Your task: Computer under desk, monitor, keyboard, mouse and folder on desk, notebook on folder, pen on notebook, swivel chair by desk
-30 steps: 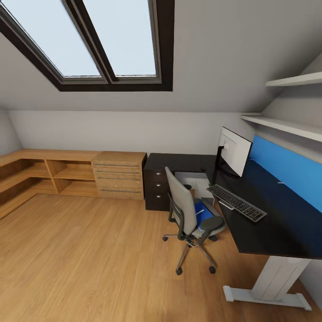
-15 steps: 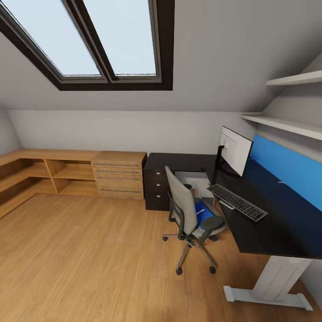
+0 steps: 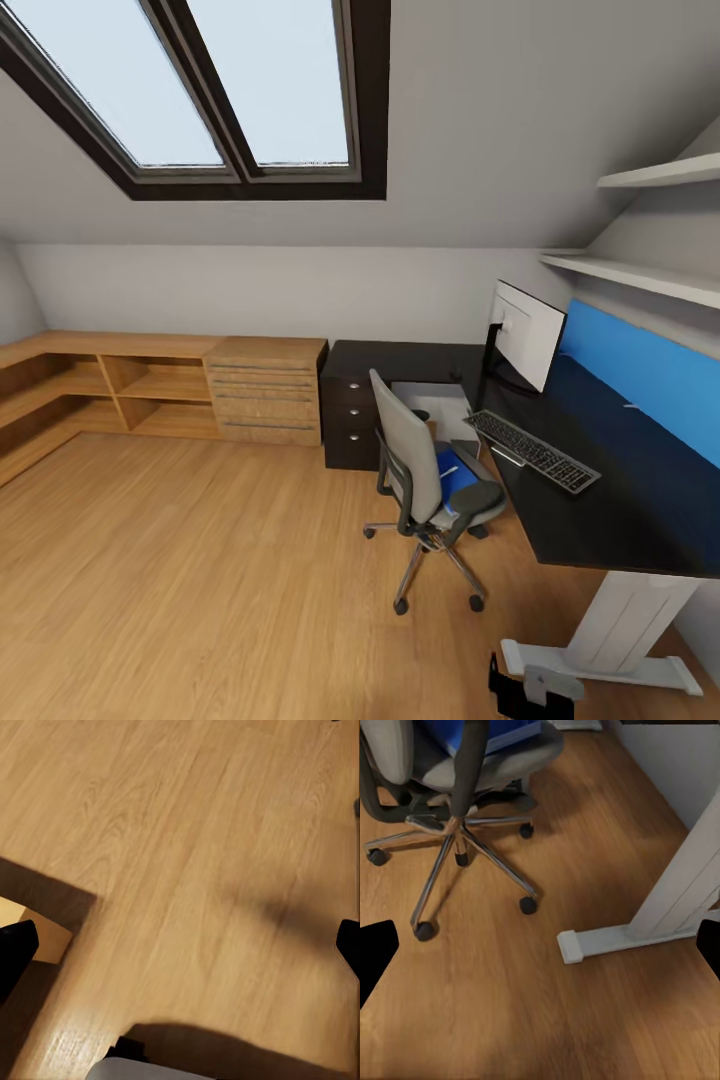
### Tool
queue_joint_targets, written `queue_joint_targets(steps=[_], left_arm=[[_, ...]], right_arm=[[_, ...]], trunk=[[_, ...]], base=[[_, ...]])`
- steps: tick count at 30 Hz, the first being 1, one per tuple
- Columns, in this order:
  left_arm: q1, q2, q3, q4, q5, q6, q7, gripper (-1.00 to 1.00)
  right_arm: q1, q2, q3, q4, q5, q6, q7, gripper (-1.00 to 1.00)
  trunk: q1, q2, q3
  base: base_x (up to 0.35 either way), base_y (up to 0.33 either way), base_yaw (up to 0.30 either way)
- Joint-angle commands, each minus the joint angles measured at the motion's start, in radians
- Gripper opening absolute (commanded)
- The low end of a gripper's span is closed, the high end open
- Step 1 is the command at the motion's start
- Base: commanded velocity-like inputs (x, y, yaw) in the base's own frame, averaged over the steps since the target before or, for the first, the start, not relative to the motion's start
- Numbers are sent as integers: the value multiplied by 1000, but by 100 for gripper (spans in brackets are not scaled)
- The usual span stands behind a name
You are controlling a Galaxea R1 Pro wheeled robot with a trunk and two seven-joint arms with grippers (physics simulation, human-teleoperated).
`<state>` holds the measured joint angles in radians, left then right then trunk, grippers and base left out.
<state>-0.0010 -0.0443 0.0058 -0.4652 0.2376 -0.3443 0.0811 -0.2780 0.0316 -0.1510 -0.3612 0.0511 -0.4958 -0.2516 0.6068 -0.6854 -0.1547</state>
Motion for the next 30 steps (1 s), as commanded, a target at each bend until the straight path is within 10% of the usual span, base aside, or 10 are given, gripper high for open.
queue_joint_targets(steps=[1, 15, 30], left_arm=[[0, -1, 1, -15, 0, 7, 2, 100], [-45, -5, 0, -216, -4, 256, 5, 100], [-205, -10, 1, -311, 3, 461, 9, 100]], right_arm=[[-16, 1, -4, -1, -2, 8, -2, 100], [-174, 4, -3, -9, -27, 53, -2, 100], [-203, 11, -1, -15, -29, 51, 1, 100]], trunk=[[4, -9, -5], [58, -107, -49], [115, -212, -96]], base=[[0, 0, 0], [0, 0, 0], [0, 0, 0]])
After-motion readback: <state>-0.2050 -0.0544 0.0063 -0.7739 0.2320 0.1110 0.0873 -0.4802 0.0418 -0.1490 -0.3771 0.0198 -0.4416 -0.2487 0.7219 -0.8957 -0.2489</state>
